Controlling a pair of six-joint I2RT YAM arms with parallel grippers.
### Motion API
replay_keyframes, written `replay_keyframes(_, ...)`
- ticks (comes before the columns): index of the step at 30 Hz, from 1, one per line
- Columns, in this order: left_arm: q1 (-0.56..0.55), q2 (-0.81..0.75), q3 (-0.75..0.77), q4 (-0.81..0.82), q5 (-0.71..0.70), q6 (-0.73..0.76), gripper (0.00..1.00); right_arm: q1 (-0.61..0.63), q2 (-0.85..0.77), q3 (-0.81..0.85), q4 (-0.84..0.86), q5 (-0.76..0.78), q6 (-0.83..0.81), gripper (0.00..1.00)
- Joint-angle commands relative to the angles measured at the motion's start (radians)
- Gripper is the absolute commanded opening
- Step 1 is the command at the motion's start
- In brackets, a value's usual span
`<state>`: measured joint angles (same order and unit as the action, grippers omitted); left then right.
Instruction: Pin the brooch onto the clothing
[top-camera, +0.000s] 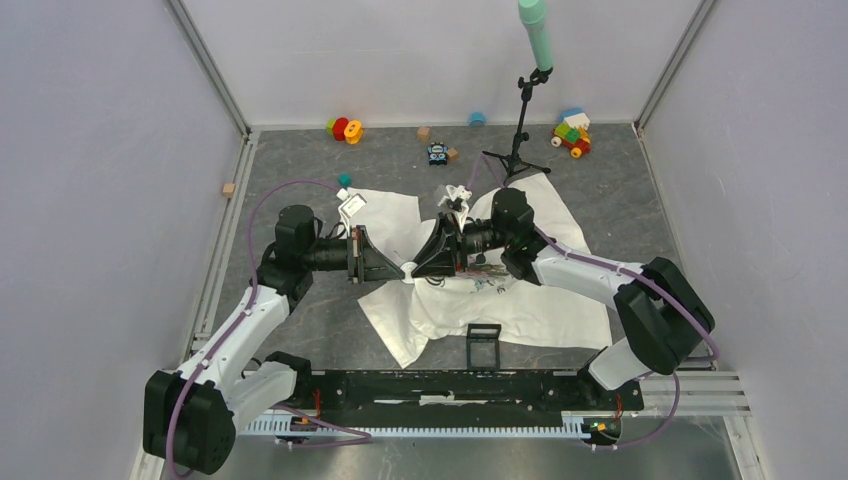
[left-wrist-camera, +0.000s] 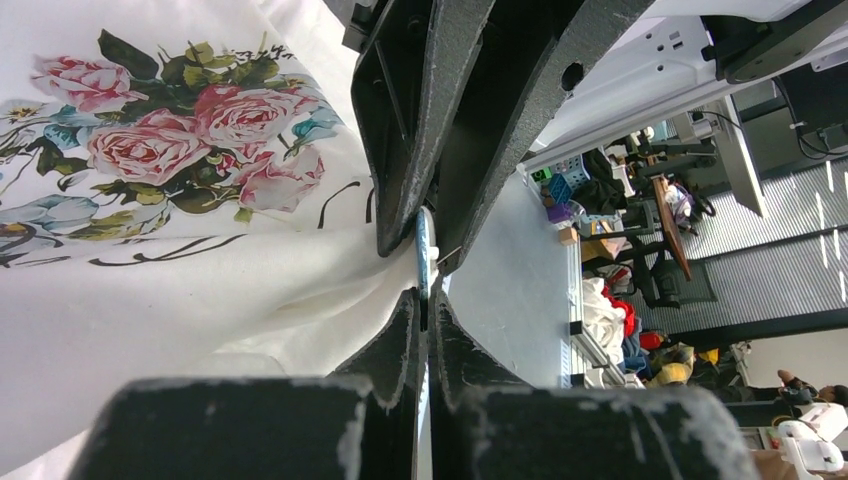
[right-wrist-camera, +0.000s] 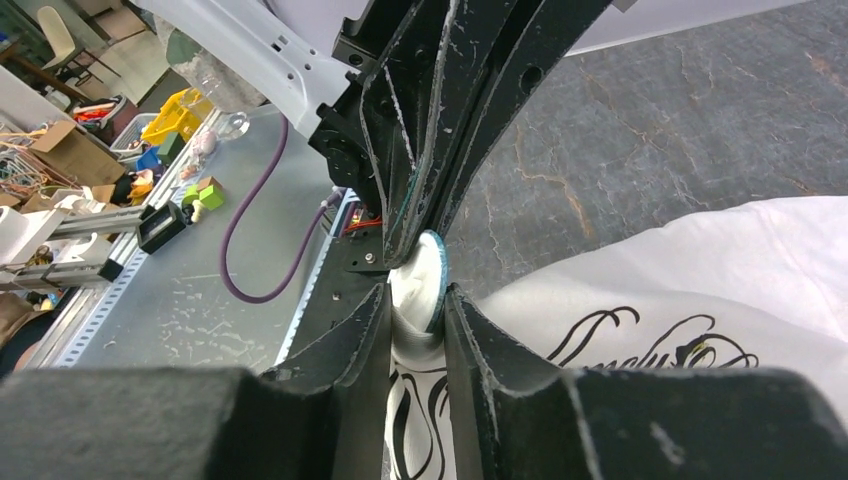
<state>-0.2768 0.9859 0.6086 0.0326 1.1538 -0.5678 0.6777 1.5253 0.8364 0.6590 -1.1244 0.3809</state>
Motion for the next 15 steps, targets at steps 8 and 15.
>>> replay_keyframes(8,-0.006,-0.020,0.013,0.064,0.046,0.015,0.02,0.019,0.029,0.034,0.065,-0.001,0.036,0.22)
replay_keyframes(15,-0.008,-0.016,0.012,0.078,0.045,0.005,0.02,0.036,0.059,0.056,0.007,-0.009,0.002,0.22)
